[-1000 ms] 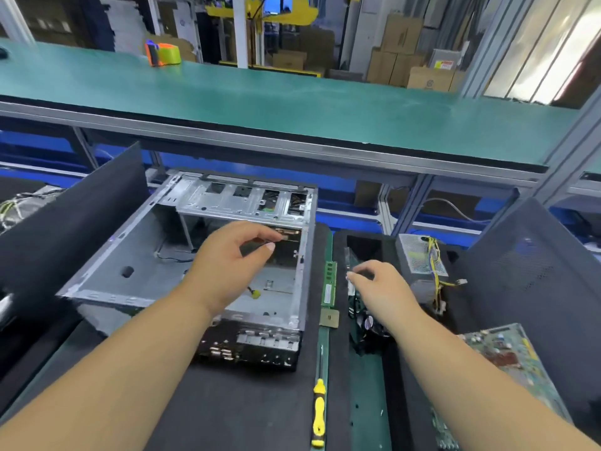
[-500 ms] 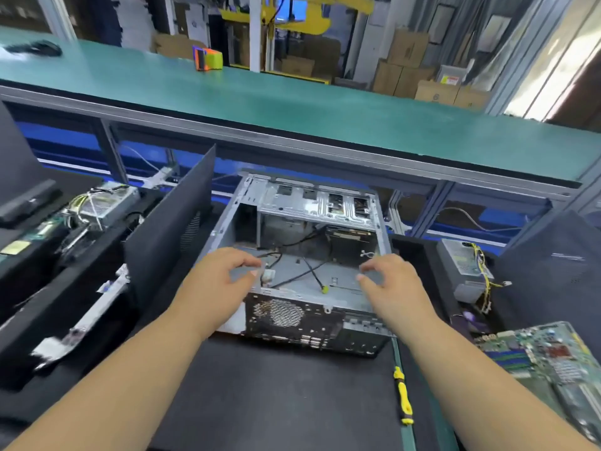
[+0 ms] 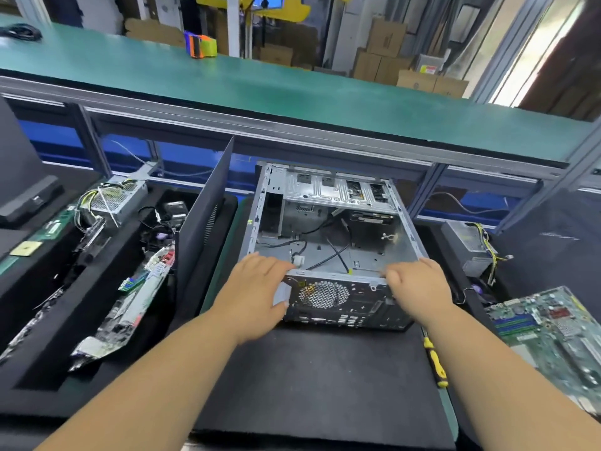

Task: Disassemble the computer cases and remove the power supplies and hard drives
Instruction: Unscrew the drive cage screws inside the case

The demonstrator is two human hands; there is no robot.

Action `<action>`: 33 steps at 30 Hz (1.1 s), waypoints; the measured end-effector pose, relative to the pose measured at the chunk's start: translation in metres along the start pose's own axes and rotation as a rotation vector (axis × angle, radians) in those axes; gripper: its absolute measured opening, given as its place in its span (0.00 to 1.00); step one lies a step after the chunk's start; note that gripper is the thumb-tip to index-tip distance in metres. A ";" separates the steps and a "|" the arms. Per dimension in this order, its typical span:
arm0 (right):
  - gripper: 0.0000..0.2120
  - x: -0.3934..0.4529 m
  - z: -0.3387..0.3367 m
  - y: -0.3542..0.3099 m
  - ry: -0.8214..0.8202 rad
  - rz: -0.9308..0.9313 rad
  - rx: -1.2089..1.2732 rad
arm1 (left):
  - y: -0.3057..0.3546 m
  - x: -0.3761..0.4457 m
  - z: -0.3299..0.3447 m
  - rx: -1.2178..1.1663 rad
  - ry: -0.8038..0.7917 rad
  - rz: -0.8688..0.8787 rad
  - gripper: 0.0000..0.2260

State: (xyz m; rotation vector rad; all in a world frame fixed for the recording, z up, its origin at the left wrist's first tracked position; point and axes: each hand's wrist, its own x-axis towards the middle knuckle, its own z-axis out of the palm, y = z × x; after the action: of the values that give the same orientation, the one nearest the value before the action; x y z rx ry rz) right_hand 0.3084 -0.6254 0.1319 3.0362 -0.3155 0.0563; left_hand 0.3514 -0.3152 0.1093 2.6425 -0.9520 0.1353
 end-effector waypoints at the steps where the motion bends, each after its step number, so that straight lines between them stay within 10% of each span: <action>1: 0.20 -0.001 -0.001 -0.001 -0.003 0.008 0.029 | -0.001 0.000 -0.001 -0.005 -0.005 0.004 0.28; 21: 0.19 -0.050 -0.017 -0.032 -0.185 -0.003 0.208 | -0.004 -0.011 -0.023 -0.314 0.104 -0.292 0.12; 33: 0.16 0.021 -0.022 0.056 0.007 -0.252 0.507 | 0.102 0.015 -0.009 -0.220 0.203 -0.410 0.12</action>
State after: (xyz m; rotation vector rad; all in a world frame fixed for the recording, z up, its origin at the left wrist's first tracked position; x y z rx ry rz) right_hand 0.3172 -0.6825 0.1590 3.5460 0.1061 0.1511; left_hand 0.2983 -0.3950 0.1483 2.4981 -0.3288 0.1837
